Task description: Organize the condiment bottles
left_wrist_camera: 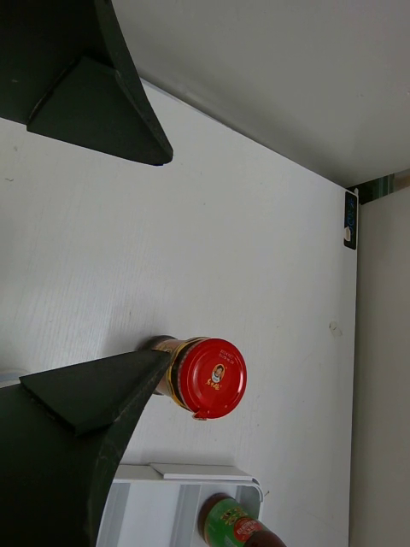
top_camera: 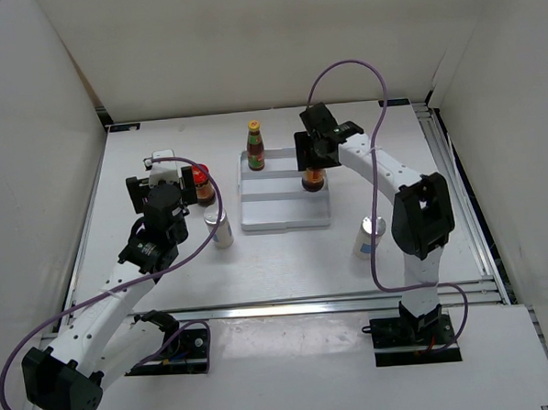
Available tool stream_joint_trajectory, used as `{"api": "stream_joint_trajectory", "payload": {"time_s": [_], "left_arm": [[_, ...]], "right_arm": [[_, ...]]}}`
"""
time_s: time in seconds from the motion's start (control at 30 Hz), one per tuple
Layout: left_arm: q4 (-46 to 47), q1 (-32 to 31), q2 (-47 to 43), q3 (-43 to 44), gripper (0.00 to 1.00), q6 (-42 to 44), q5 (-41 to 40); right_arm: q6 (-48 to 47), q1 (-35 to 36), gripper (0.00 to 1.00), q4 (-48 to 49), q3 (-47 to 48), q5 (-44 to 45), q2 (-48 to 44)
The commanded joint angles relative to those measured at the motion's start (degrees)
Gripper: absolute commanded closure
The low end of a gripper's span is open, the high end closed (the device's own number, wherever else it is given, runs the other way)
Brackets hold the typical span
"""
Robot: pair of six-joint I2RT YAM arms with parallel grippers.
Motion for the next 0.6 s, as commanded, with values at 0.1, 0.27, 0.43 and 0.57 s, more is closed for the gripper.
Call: {"api": "stream_joint_trajectory", "payload": {"time_s": [0.1,0.27,0.43,0.57], "left_arm": [[0.00,-0.20,-0.88,0.82,0.00,-0.56,-0.93],[0.00,-0.20,-0.88,0.81,0.00,-1.09,-0.93],[0.00,-0.20,-0.88,0.81,0.00,-1.09,-0.93],[0.00,-0.20,-0.88,0.81,0.00,-1.09,-0.40]], "right_arm": [[-0.77,1.16,1.00,6.02,-2.13,3.49,-6.23],[-1.39,2.30,1.00,8.30,-3.64,6.83,-7.55],[-2.62,2.83,1.00,10.77,-5.40,8.50,-9.91],[-2.62,2.83,1.00,11.39,-5.92,9.03,-9.92]]}}
